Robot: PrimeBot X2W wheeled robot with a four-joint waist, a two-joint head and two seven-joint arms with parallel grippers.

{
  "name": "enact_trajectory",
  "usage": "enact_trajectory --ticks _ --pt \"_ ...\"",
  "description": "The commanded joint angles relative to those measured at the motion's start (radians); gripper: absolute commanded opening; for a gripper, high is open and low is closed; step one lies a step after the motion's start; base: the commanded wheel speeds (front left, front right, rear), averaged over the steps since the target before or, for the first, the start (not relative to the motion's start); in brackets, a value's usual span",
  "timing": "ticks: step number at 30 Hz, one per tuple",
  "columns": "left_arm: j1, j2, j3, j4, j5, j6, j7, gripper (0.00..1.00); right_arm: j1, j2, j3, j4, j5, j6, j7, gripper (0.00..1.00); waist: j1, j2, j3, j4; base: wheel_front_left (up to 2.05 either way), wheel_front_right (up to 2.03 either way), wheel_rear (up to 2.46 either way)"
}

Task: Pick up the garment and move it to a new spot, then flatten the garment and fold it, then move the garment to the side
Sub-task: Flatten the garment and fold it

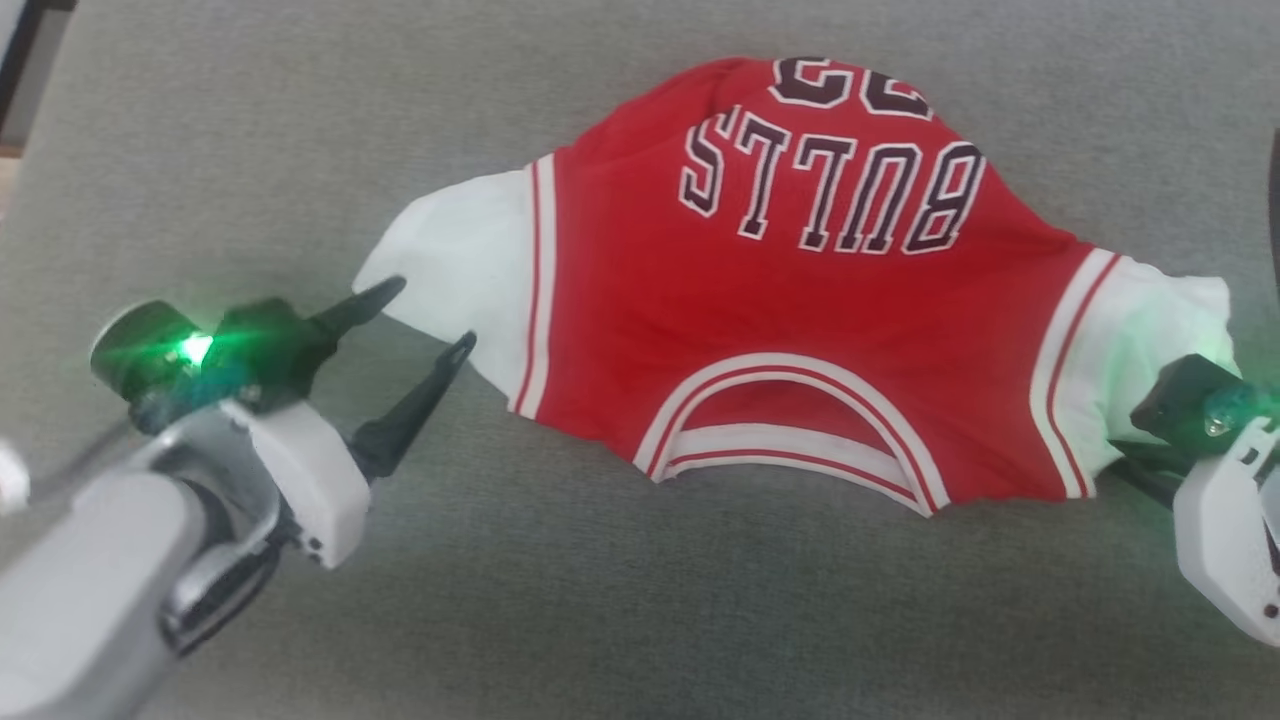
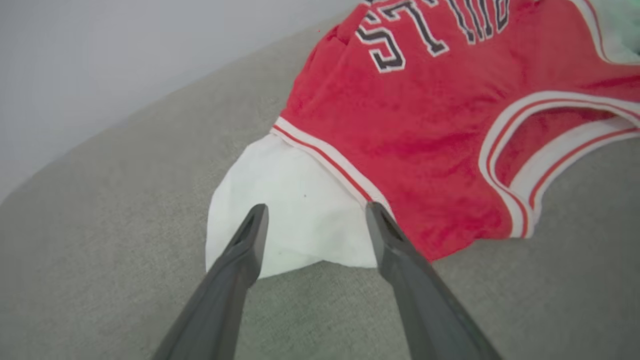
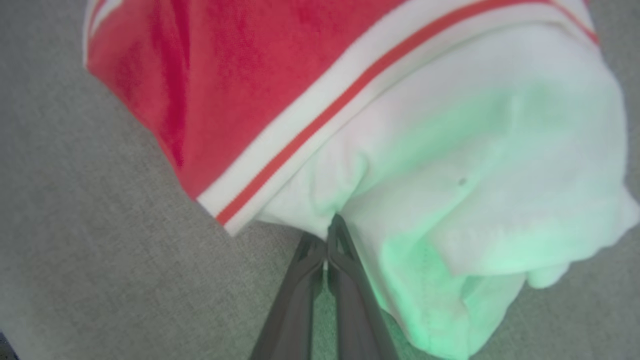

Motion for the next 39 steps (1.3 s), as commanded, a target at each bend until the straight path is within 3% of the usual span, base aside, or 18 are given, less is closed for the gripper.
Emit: enact_trajectory --ticks 1,4,8,15,19,20,21,22,23,28,39 --pt "-0.012 0.001 -0.014 -0.005 -0.022 -0.001 0.015 1.0 0.001 0.007 0.014 0.003 -0.003 0.0 0.004 0.0 0.0 0.0 0.007 -0.007 0.0 0.0 0.0" --pt "-0.115 0.104 -0.159 -0.034 -0.187 -0.001 0.146 1.0 -0.021 0.023 0.026 0.0 -0.003 0.0 0.003 0.0 0.0 0.0 0.025 -0.022 0.0 0.0 0.0" --pt "-0.254 0.164 -0.295 -0.029 -0.338 -0.001 0.263 1.0 -0.046 0.034 0.037 0.007 -0.006 0.0 -0.002 0.0 0.0 0.0 0.054 -0.037 0.0 0.0 0.0" --pt "-0.413 0.147 -0.483 0.093 -0.475 -0.001 0.349 1.0 -0.091 0.047 0.063 0.017 -0.014 -0.004 0.003 0.0 0.0 0.0 0.1 -0.059 0.0 0.0 0.0" --pt "-0.454 0.128 -0.58 0.144 -0.536 -0.001 0.347 1.0 -0.11 0.057 0.08 0.019 -0.008 -0.005 0.003 0.0 0.0 0.0 0.113 -0.068 0.0 0.0 0.0" --pt "-0.463 0.124 -0.603 0.149 -0.553 -0.001 0.349 0.86 -0.113 0.059 0.083 0.02 -0.006 -0.005 0.0 0.0 0.0 0.0 0.115 -0.069 0.0 0.0 0.0" --pt "-0.472 0.123 -0.62 0.151 -0.564 -0.001 0.353 0.54 -0.118 0.059 0.087 0.021 -0.005 -0.005 -0.002 0.0 0.0 0.0 0.116 -0.07 0.0 0.0 0.0" --pt "-0.478 0.122 -0.634 0.152 -0.578 -0.001 0.356 0.35 -0.121 0.061 0.091 0.024 -0.003 -0.005 -0.004 0.0 0.0 0.0 0.116 -0.07 0.0 0.0 0.0" --pt "-0.486 0.122 -0.646 0.149 -0.592 -0.001 0.357 0.0 -0.123 0.063 0.093 0.026 -0.004 -0.005 -0.006 0.0 0.0 0.0 0.116 -0.071 0.0 0.0 0.0" --pt "-0.514 0.135 -0.671 0.138 -0.625 -0.002 0.34 0.0 -0.144 0.073 0.089 0.034 -0.002 -0.005 -0.049 0.0 0.0 0.0 0.1 -0.071 0.0 0.0 0.0" --pt "-0.539 0.21 -0.636 0.071 -0.78 -0.002 0.111 0.0 -0.111 0.012 -0.069 0.017 0.034 -0.001 -0.245 0.0 0.0 0.0 -0.01 -0.081 0.0 0.0 0.0"
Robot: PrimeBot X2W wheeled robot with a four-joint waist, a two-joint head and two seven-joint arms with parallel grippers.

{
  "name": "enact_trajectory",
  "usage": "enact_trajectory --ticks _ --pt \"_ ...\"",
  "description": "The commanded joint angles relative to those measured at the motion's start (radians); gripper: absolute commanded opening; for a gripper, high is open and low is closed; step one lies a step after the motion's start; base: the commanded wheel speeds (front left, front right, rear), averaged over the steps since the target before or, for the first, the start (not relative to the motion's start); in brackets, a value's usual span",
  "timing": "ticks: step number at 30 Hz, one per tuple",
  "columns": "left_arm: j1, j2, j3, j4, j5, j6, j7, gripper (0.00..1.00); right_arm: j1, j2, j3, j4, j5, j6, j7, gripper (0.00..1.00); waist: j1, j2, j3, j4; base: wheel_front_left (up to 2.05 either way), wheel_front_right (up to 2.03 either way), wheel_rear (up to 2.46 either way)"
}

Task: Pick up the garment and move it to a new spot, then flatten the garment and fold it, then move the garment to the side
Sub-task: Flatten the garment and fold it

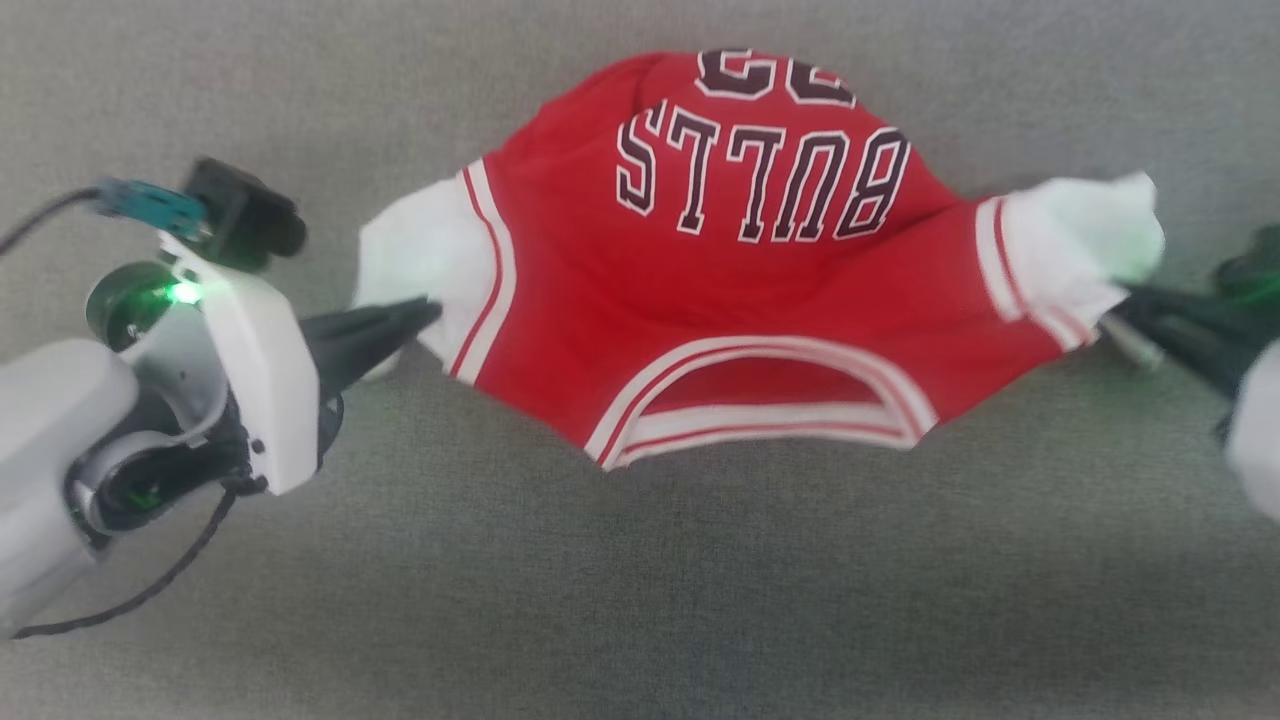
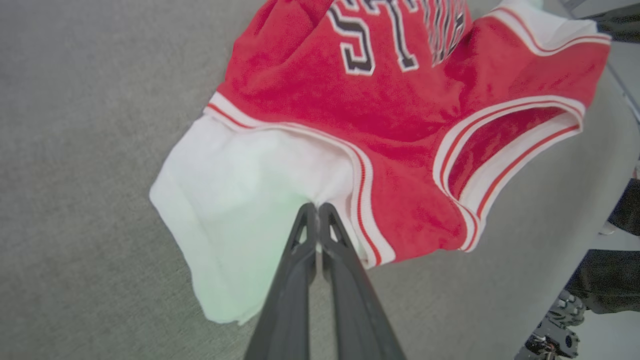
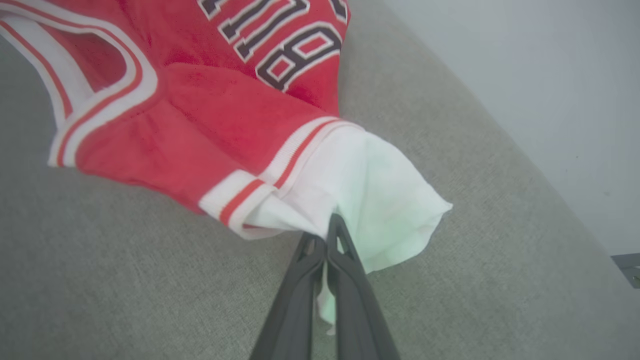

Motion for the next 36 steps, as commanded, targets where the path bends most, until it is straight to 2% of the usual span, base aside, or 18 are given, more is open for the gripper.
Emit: enact_trajectory --ticks 1,7,10,13,16,20,23,25,26,31,36 --pt "-0.008 0.018 0.021 -0.032 -0.038 -0.002 -0.043 0.0 0.023 -0.021 -0.047 -0.013 0.023 -0.002 -0.033 0.0 0.0 0.0 -0.031 -0.006 0.0 0.0 0.0" --pt "-0.027 0.037 0.085 -0.116 -0.139 -0.002 -0.136 0.0 0.076 -0.067 -0.197 -0.029 0.106 -0.002 -0.091 0.0 0.0 0.0 -0.044 -0.014 0.0 0.0 0.0" --pt "-0.061 0.022 0.118 -0.09 -0.163 -0.002 -0.162 0.0 0.07 -0.036 -0.278 -0.004 0.166 -0.002 -0.096 0.0 0.0 0.0 -0.025 -0.024 0.0 0.0 0.0" --pt "-0.119 -0.025 0.15 0.01 -0.146 -0.002 -0.189 0.0 0.004 0.045 -0.337 0.049 0.19 -0.002 -0.067 0.0 0.0 0.0 0.006 -0.04 0.0 0.0 0.0" --pt "-0.198 -0.092 0.19 0.162 -0.148 -0.002 -0.214 0.0 -0.106 0.167 -0.382 0.137 0.184 -0.002 -0.028 0.0 0.0 0.0 0.043 -0.056 0.0 0.0 0.0" --pt "-0.351 -0.193 0.237 0.396 -0.129 -0.002 -0.237 0.0 -0.318 0.348 -0.433 0.316 0.126 -0.002 0.007 0.0 0.0 0.0 0.095 -0.081 0.0 0.0 0.0" --pt "-0.487 -0.262 0.288 0.576 -0.101 0.008 -0.306 0.0 -0.492 0.472 -0.495 0.477 0.068 -0.002 -0.021 0.0 0.0 0.0 0.118 -0.103 0.0 0.0 0.0" --pt "-0.571 -0.307 0.321 0.666 -0.093 0.006 -0.357 0.0 -0.593 0.53 -0.522 0.576 0.005 -0.002 -0.052 0.0 0.0 0.0 0.122 -0.114 0.0 0.0 0.0" --pt "-0.656 -0.33 0.356 0.74 -0.087 0.005 -0.397 0.0 -0.684 0.577 -0.558 0.668 -0.054 -0.002 -0.094 0.0 0.0 0.0 0.122 -0.122 0.0 0.0 0.0" --pt "-0.756 -0.372 0.418 0.801 -0.104 0.0 -0.441 0.0 -0.812 0.633 -0.592 0.826 -0.136 -0.002 -0.178 0.0 0.0 0.0 0.092 -0.125 0.0 0.0 0.0" --pt "-0.638 -0.344 0.399 0.69 -0.141 -0.001 -0.417 0.0 -0.739 0.601 -0.538 0.841 -0.129 -0.002 -0.196 0.0 0.0 0.0 0.055 -0.115 0.0 0.0 0.0"
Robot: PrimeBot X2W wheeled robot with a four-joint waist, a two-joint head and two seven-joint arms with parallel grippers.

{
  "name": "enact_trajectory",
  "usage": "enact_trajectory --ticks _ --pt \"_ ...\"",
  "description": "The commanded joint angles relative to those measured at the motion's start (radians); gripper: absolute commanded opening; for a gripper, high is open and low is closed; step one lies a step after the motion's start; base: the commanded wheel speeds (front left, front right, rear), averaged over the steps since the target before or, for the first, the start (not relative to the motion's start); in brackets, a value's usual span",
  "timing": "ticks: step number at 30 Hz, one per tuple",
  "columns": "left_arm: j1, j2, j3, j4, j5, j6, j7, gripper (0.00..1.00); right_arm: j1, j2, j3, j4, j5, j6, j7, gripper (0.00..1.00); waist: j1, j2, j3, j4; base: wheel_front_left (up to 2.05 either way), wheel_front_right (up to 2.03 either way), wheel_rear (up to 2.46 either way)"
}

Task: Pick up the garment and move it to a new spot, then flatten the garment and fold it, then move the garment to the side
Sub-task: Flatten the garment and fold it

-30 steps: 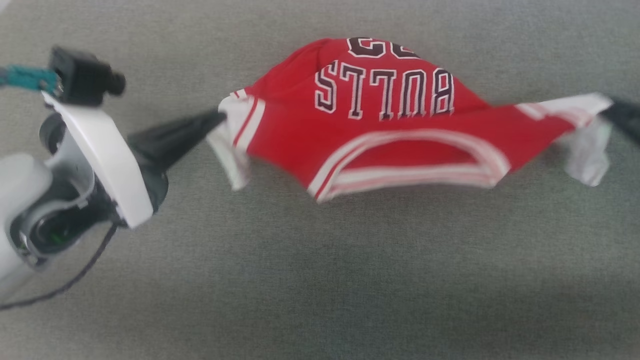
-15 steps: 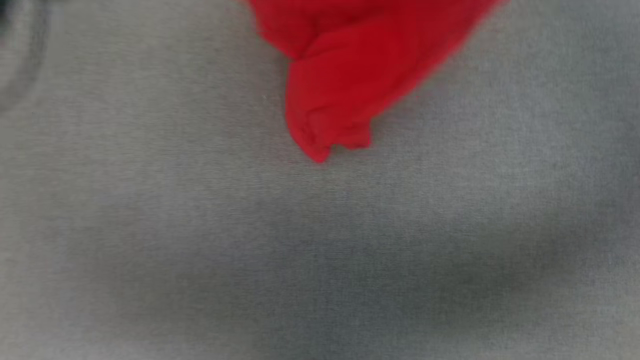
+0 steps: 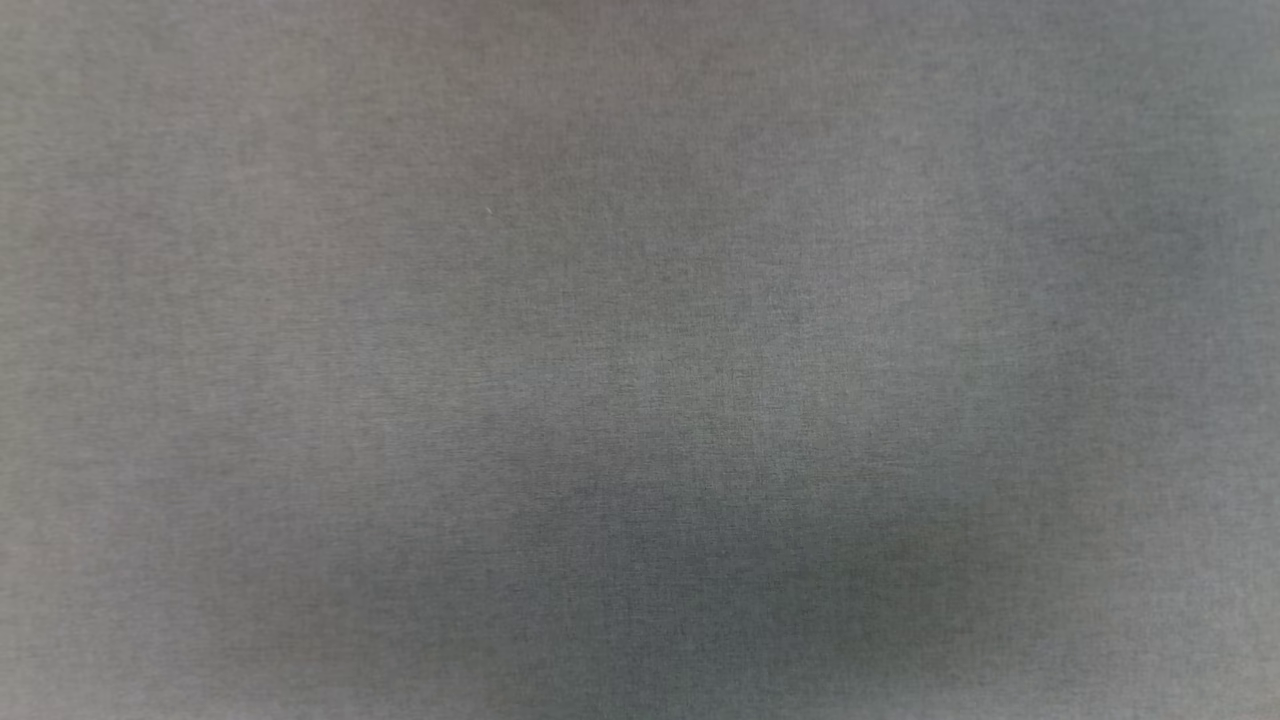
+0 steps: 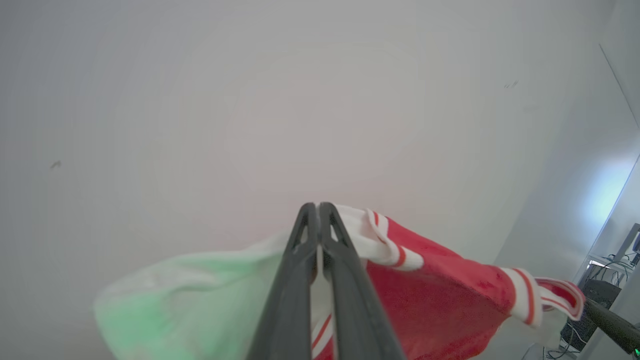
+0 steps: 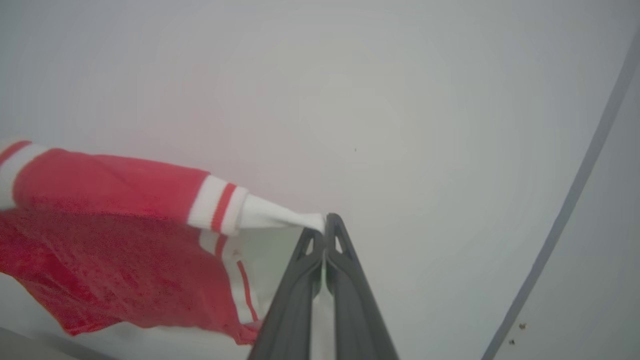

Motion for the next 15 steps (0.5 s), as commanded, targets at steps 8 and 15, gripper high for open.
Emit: enact_trajectory --ticks 8,15 --pt "0.491 0.133 -0.084 -0.338 -0.123 -0.001 0.079 0.0 0.42 -0.135 0.108 -0.176 0.123 -0.002 0.056 0.0 0.0 0.0 -0.057 0.019 0.0 0.0 0.0" --pt "0.849 0.233 -0.168 -0.565 -0.152 -0.001 0.058 0.0 0.815 -0.235 0.099 -0.378 0.223 -0.002 0.143 0.0 0.0 0.0 -0.085 0.023 0.0 0.0 0.0"
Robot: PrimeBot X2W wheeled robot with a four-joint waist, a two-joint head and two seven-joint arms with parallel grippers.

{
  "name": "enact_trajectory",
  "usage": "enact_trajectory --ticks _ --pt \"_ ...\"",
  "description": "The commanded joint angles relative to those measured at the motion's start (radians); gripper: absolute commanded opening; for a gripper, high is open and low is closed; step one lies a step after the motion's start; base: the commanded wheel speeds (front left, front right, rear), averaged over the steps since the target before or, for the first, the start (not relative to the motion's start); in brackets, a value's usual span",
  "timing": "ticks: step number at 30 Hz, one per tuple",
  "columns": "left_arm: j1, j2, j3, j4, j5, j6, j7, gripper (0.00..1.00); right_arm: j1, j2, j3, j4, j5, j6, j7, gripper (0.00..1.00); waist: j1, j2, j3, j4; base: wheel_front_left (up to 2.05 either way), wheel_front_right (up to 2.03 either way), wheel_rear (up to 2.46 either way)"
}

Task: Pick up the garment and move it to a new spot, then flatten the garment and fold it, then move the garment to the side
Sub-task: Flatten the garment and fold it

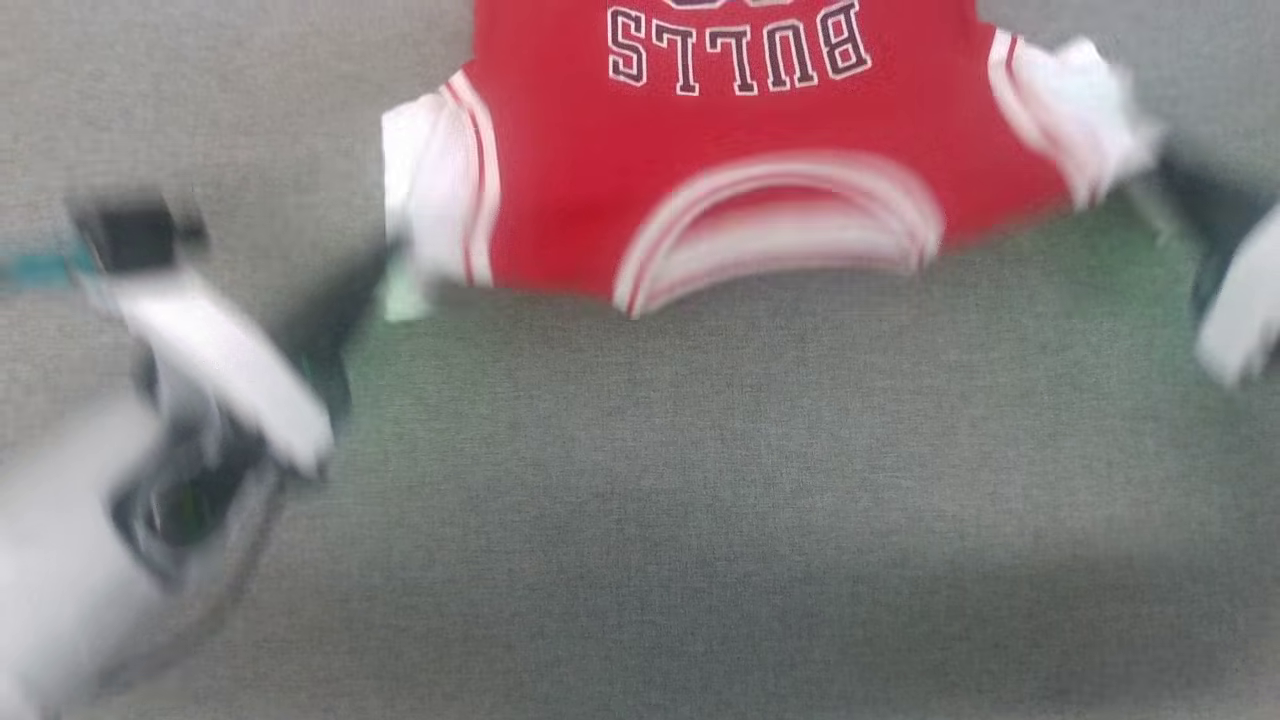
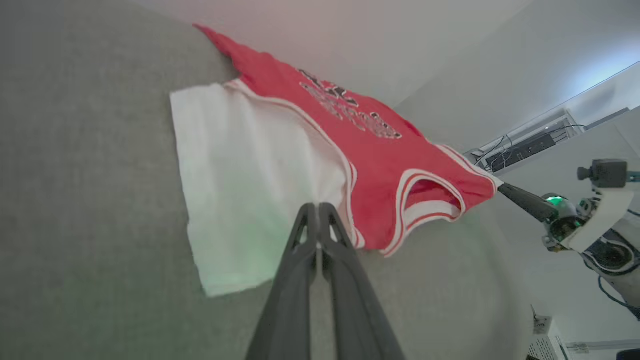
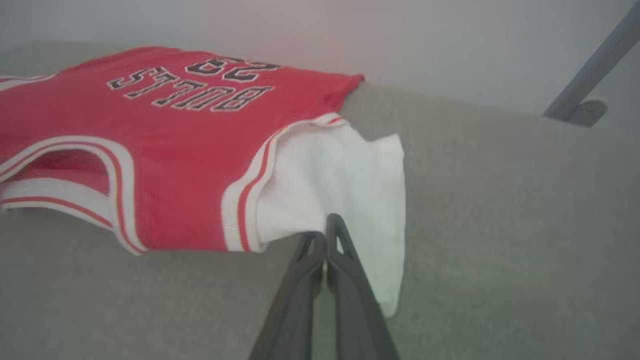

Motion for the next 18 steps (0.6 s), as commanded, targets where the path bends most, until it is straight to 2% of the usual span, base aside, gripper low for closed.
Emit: enact_trajectory --ticks 1,5,10,18 --pt "0.015 0.009 0.001 -0.01 -0.011 -0.002 -0.004 0.0 0.017 -0.009 -0.009 -0.013 0.009 -0.002 0.003 0.0 -0.0001 0.0 -0.007 0.002 0.0 0.0 0.0" --pt "0.171 0.075 -0.066 -0.121 0.042 -0.002 -0.013 0.0 0.258 -0.058 -0.065 -0.151 0.051 -0.002 0.091 0.0 -0.0001 0.0 -0.027 0.011 0.0 0.0 0.0" --pt "0.298 0.146 -0.071 -0.219 0.036 -0.002 -0.055 0.0 0.516 -0.087 -0.182 -0.305 0.074 -0.002 0.19 0.0 -0.0001 0.0 -0.048 0.026 0.0 0.0 0.0" --pt "0.448 0.265 -0.055 -0.384 0.015 -0.002 -0.083 0.0 0.857 -0.039 -0.385 -0.559 0.04 -0.002 0.374 0.0 -0.0001 0.0 -0.05 0.033 0.0 0.0 0.0"
